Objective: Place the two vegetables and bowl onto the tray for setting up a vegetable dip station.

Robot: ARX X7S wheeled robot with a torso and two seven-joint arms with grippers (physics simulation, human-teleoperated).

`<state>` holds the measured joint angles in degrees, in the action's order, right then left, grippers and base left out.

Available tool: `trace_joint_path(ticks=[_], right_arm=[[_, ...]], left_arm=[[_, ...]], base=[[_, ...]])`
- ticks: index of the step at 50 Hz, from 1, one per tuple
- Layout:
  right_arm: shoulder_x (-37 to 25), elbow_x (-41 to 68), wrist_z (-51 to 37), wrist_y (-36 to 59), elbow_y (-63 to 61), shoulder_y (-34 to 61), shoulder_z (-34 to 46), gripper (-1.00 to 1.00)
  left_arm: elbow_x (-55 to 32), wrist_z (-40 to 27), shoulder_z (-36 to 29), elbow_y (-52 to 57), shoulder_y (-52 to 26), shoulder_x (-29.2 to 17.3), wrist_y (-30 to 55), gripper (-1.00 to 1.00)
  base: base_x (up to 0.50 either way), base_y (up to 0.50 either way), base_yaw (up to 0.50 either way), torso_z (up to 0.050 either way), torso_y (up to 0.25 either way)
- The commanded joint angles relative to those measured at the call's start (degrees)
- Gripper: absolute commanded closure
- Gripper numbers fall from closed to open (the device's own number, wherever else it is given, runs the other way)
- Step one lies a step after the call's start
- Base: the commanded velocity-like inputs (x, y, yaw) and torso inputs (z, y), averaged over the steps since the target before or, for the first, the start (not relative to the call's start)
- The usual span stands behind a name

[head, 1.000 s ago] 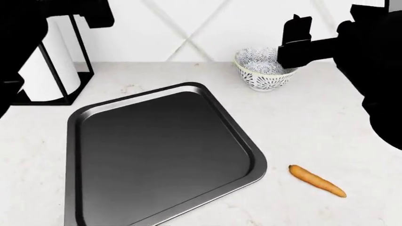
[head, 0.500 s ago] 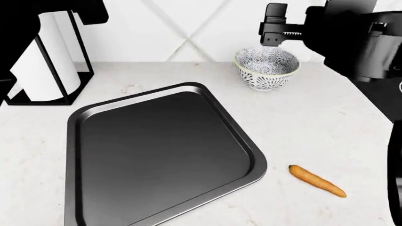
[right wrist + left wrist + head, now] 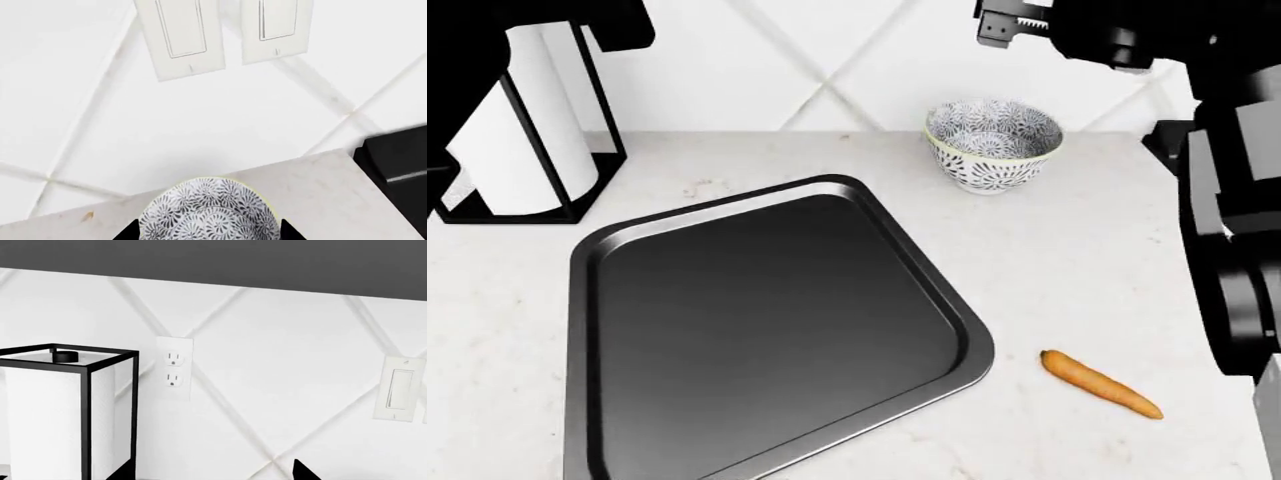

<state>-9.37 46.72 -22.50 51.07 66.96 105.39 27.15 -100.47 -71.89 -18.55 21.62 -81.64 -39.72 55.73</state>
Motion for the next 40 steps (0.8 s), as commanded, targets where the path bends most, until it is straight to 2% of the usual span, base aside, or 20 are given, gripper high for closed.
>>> trace_joint_path(ticks=[1,7,14,32,35,40], right_arm=[[2.91,-18.32,4.51,1.53,8.0,1.27,-6.55,-1.0],[3.27,-27.78,5.95,2.7,8.0,-1.18,-14.57,-1.0],[2.9,-36.23,6.18,2.37,8.0,-2.6,-19.17,-1.0],[1.91,-40.95,5.98,0.34,8.0,-6.89,-33.19,-1.0],[0.97,-38.0,4.73,-1.54,8.0,-7.64,-40.6,-1.0],[0.95,-38.34,4.35,-2.48,8.0,-8.71,-46.72,-1.0]], left_arm=[[0.08,0.14,-0.21,-0.12,-0.09,-0.11,-0.14,-1.0],[-0.14,0.01,-0.43,-0.05,-0.27,-0.06,-0.14,-1.0],[-0.16,-0.06,-0.6,0.11,-0.2,-0.1,-0.24,-1.0],[-0.49,-0.32,-1.08,0.48,-0.1,-0.08,-0.48,-1.0],[-0.29,-0.22,-1.24,0.5,0.11,0.06,-0.58,-1.0],[-0.29,-0.15,-1.44,0.47,0.13,0.12,-0.61,-1.0]], base=[[0.0,0.0,0.0,0.0,0.0],[0.0,0.0,0.0,0.0,0.0],[0.0,0.0,0.0,0.0,0.0],[0.0,0.0,0.0,0.0,0.0],[0.0,0.0,0.0,0.0,0.0],[0.0,0.0,0.0,0.0,0.0]])
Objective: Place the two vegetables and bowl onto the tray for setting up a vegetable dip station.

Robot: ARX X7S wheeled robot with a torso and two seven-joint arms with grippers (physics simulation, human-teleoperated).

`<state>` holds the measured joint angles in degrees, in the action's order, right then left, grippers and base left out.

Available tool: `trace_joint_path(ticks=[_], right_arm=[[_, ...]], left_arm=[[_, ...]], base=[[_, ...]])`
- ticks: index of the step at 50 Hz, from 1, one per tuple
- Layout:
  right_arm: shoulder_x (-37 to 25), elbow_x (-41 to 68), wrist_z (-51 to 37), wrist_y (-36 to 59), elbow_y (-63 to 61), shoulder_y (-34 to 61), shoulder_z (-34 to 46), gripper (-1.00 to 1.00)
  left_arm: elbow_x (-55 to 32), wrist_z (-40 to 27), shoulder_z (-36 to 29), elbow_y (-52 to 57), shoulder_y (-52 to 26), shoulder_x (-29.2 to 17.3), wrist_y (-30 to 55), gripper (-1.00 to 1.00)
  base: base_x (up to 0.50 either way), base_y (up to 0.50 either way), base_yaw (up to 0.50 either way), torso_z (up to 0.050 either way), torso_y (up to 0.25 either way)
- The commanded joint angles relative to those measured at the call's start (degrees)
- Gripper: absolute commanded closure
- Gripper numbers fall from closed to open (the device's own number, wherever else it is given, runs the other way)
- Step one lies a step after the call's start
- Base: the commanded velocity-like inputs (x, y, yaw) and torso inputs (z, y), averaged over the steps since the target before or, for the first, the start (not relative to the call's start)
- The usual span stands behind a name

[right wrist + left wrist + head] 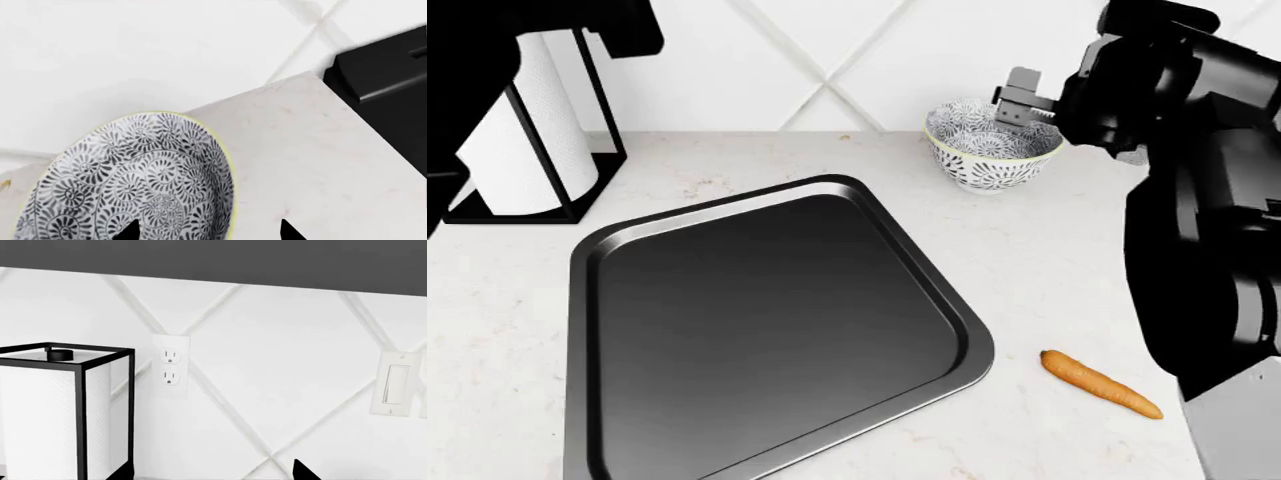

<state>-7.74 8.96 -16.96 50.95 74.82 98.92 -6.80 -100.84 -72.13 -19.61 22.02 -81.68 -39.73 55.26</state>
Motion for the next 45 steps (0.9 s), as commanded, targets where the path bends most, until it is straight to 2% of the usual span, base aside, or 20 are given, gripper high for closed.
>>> trace_joint_path(ticks=[1,11,45], right_arm=[[-0.62,-0.99,-1.55,-2.5,0.14,-2.52,-13.57,-1.0],[-0.19,-4.77,-2.16,-2.95,0.14,-3.0,-18.29,-1.0],[2.04,-8.78,-2.45,-4.75,0.15,-5.16,-19.61,-1.0]], left_arm=[[-0.13,-0.06,-0.34,0.1,0.03,0.1,-0.17,-1.0],[-0.04,0.02,-0.52,0.18,-0.04,0.1,-0.34,-1.0],[-0.24,0.19,-0.36,0.67,-0.09,-0.07,-1.58,-1.0]], base=[[0.0,0.0,0.0,0.0,0.0],[0.0,0.0,0.0,0.0,0.0],[0.0,0.0,0.0,0.0,0.0]])
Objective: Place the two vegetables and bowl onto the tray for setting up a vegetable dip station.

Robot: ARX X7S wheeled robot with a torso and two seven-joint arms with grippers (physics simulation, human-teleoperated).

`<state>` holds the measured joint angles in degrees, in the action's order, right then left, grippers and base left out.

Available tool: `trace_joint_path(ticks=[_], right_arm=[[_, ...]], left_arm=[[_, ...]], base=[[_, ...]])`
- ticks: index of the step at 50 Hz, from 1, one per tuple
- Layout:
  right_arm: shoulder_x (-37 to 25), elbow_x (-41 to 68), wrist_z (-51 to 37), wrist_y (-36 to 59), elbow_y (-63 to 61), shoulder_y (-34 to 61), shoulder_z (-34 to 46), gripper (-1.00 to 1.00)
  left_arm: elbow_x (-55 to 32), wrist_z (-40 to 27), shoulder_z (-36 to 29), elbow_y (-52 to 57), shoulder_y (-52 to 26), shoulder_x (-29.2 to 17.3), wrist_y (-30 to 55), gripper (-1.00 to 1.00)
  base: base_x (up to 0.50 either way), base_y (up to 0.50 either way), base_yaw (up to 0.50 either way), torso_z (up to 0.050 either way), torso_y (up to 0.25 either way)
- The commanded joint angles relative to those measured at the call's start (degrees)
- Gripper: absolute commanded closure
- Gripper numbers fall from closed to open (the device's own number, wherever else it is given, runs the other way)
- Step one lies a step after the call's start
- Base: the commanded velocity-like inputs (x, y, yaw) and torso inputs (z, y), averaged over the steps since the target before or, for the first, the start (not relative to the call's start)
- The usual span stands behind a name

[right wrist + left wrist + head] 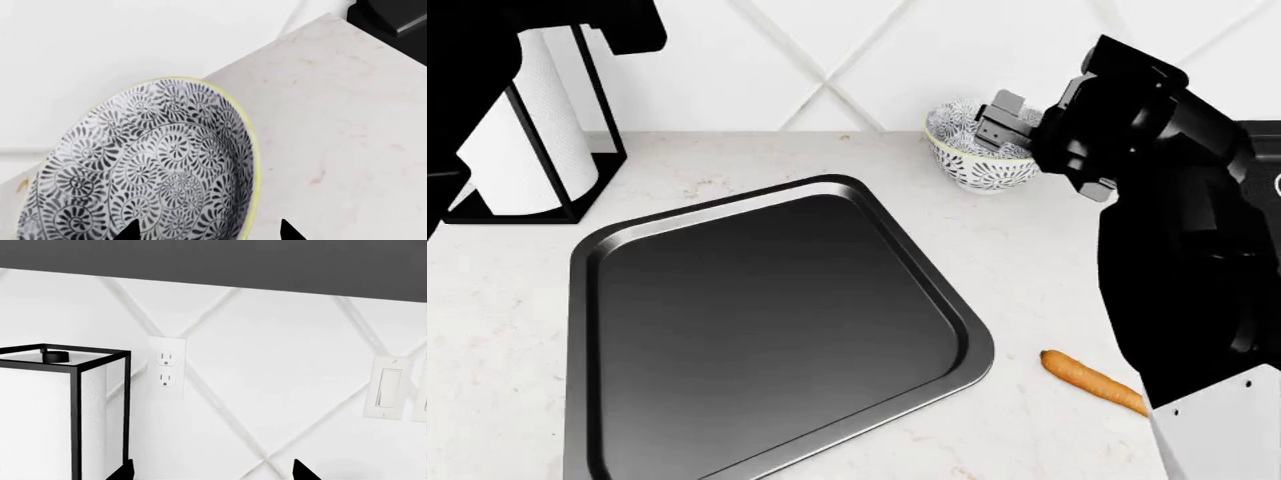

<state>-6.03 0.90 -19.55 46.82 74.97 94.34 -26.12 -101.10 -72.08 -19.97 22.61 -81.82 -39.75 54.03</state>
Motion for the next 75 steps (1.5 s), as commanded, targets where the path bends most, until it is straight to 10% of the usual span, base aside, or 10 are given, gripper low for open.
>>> trace_joint_path(ticks=[1,25,26,75], right_arm=[[0.25,-0.7,0.04,-0.75,0.0,-0.8,-0.38,-1.0],[-0.04,-0.48,-2.08,-2.1,-0.01,-3.28,-3.58,-1.0],[-0.02,-0.51,-2.04,-2.18,-0.01,-3.29,-3.57,1.0],[0.68,2.09,-9.15,2.52,-4.16,10.08,-6.2,1.0]], left_arm=[[0.0,0.16,0.01,0.06,0.03,-0.08,-0.37,-1.0],[-0.26,0.01,-0.35,0.38,-0.03,-0.22,-0.76,-1.0],[-0.24,0.02,-0.37,0.38,-0.04,-0.23,-0.76,-1.0],[-0.18,0.09,-0.91,0.32,-0.49,-0.89,-1.44,-1.0]], base=[[0.0,0.0,0.0,0.0,0.0],[0.0,0.0,0.0,0.0,0.0],[0.0,0.0,0.0,0.0,0.0],[0.0,0.0,0.0,0.0,0.0]])
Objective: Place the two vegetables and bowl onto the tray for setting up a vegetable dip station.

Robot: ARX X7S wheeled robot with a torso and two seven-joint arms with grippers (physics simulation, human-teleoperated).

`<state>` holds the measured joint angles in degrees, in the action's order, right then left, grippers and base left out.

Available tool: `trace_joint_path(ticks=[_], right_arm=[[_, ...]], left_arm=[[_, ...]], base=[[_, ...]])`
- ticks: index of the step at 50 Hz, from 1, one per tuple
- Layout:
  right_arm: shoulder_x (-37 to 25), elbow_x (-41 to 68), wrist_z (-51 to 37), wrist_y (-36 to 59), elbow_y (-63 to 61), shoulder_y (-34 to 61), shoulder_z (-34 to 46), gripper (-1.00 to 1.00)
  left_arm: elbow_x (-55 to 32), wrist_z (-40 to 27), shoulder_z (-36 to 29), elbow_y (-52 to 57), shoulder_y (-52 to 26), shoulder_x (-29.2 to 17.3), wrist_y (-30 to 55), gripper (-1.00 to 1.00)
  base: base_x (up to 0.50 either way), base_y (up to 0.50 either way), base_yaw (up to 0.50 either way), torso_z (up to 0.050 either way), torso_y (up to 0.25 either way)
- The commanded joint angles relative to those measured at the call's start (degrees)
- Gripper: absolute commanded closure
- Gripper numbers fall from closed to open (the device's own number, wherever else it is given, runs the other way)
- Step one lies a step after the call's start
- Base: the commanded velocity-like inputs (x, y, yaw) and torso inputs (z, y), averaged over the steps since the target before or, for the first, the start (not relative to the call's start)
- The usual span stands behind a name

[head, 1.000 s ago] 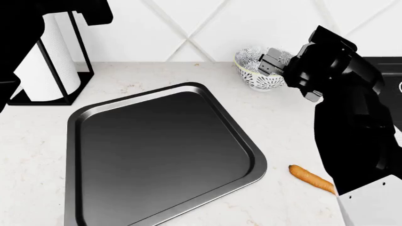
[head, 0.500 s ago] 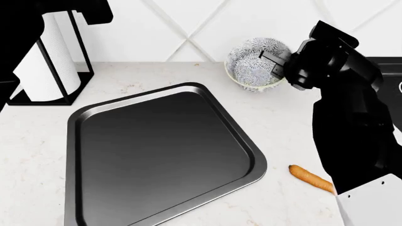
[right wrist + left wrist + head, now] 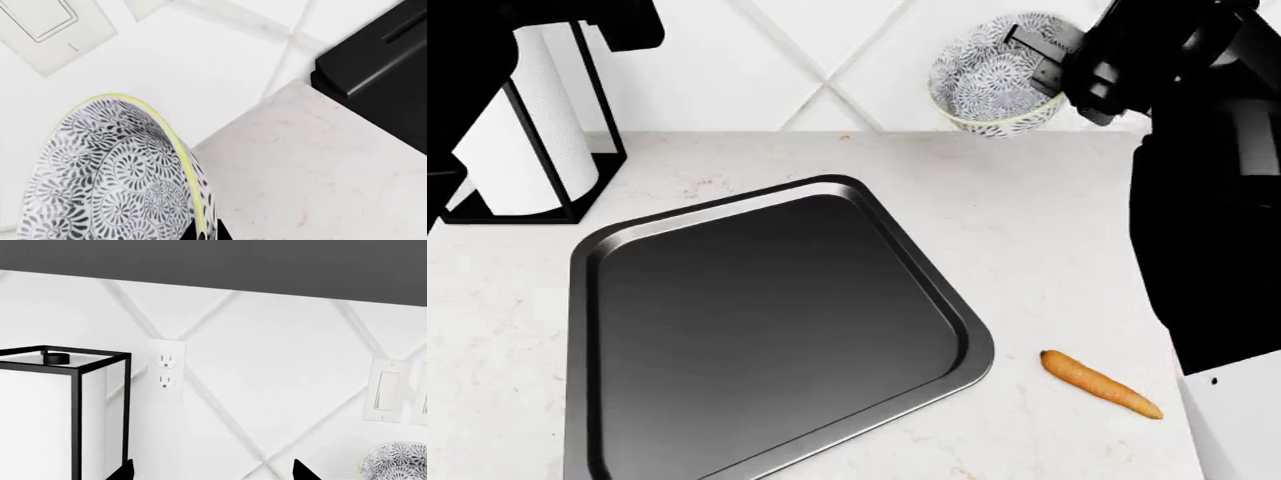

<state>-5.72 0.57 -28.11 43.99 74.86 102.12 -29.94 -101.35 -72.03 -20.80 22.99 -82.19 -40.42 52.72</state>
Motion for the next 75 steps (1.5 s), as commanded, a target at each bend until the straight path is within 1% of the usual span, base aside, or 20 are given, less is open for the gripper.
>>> trace_joint_path(ticks=[1,2,3,6,7,8,9,10,11,13,16,19,21,25,26,34,39,45,62,75], right_arm=[[1.07,2.52,-0.46,8.97,-8.29,1.29,-2.25,1.0],[1.96,2.69,-0.47,12.14,-12.93,0.09,-2.23,1.0],[3.0,3.54,-0.1,18.04,-18.89,-1.36,-2.72,1.0],[4.98,6.04,0.24,28.65,-29.28,-3.93,-4.21,1.0],[5.41,7.33,-0.22,30.39,-31.34,-4.41,-5.2,1.0],[5.65,10.87,-1.42,33.87,-34.53,-5.37,-4.3,1.0],[5.65,13.76,-3.3,35.07,-36.2,-6.14,-3.9,1.0],[5.66,17.68,-5.92,36.49,-37.55,-6.7,-4.6,1.0],[5.68,23.17,-9.29,38.99,-40.2,-7.89,-4.09,1.0],[5.66,30.73,-15.0,41.47,-43.35,-9.65,-3.31,1.0],[5.53,36.28,-19.19,42.52,-45.45,-11.25,-2.23,1.0],[5.66,47.31,-26.2,45.02,-46.83,-13.6,-1.99,1.0],[5.65,54.62,-31.81,44.94,-47.14,-14.72,-1.23,1.0],[5.65,70.28,-42.57,44.55,-48.0,-17.55,3.54,1.0],[5.62,73.44,-44.28,44.21,-47.75,-18.03,4.63,1.0],[5.53,86.7,-51.27,40.83,-47.78,-20.47,12.26,1.0],[5.43,92.36,-53.47,38.81,-47.88,-21.87,16.43,1.0],[4.82,95.51,-54.37,37.56,-47.96,-23.65,19.07,1.0],[4.64,98.53,-52.8,35.07,-47.19,-25.47,25.41,1.0],[4.86,100.66,-50.63,31.27,-47.15,-26.12,29.63,1.0]], left_arm=[[0.13,0.04,-0.07,-0.08,-0.1,-0.25,-0.16,-1.0],[0.1,0.03,-0.08,-0.08,-0.1,-0.26,-0.18,-1.0],[0.01,-0.05,-0.08,-0.04,-0.15,-0.29,-0.19,-1.0],[0.2,0.05,-0.13,-0.04,0.06,-0.35,-0.28,-1.0],[0.28,0.09,-0.18,-0.05,0.13,-0.38,-0.27,-1.0],[0.24,0.08,-0.2,-0.05,0.12,-0.38,-0.28,-1.0],[0.23,0.06,-0.23,-0.05,0.05,-0.38,-0.26,-1.0],[0.23,0.04,-0.23,-0.07,0.09,-0.37,-0.31,-1.0],[0.22,0.02,-0.3,-0.05,0.05,-0.36,-0.28,-1.0],[0.33,0.05,-0.37,-0.05,0.15,-0.35,-0.31,-1.0],[0.31,0.06,-0.48,-0.01,0.11,-0.3,-0.31,-1.0],[0.55,0.2,-0.57,-0.13,0.18,-0.33,-0.36,-1.0],[0.48,0.16,-0.62,-0.13,0.17,-0.31,-0.38,-1.0],[0.29,0.02,-0.64,-0.01,0.06,-0.38,-0.41,-1.0],[0.3,0.02,-0.65,-0.02,0.07,-0.41,-0.43,-1.0],[0.35,0.13,-0.76,-0.05,0.05,-0.45,-0.54,-1.0],[0.45,0.23,-0.89,-0.15,0.03,-0.4,-0.6,-1.0],[0.46,0.28,-0.94,-0.19,0.05,-0.47,-0.69,-1.0],[0.63,0.53,-1.15,-0.22,0.16,-0.74,-0.93,-1.0],[0.6,0.59,-1.4,-0.13,0.13,-0.84,-1.09,-1.0]], base=[[0.0,0.0,0.0,0.0,0.0],[0.0,0.0,0.0,0.0,0.0],[0.0,0.0,0.0,0.0,0.0],[0.0,0.0,0.0,0.0,0.0],[0.0,0.0,0.0,0.0,0.0],[0.0,0.0,0.0,0.0,0.0],[0.0,0.0,0.0,0.0,0.0],[0.0,0.0,0.0,0.0,0.0],[0.0,0.0,0.0,0.0,0.0],[0.0,0.0,0.0,0.0,0.0],[0.0,0.0,0.0,0.0,0.0],[0.0,0.0,0.0,0.0,0.0],[0.0,0.0,0.0,0.0,0.0],[0.0,0.0,0.0,0.0,0.0],[0.0,0.0,0.0,0.0,0.0],[0.0,0.0,0.0,0.0,0.0],[0.0,0.0,0.0,0.0,0.0],[0.0,0.0,0.0,0.0,0.0],[0.0,0.0,0.0,0.0,0.001],[0.0,0.0,0.0,0.0,0.0]])
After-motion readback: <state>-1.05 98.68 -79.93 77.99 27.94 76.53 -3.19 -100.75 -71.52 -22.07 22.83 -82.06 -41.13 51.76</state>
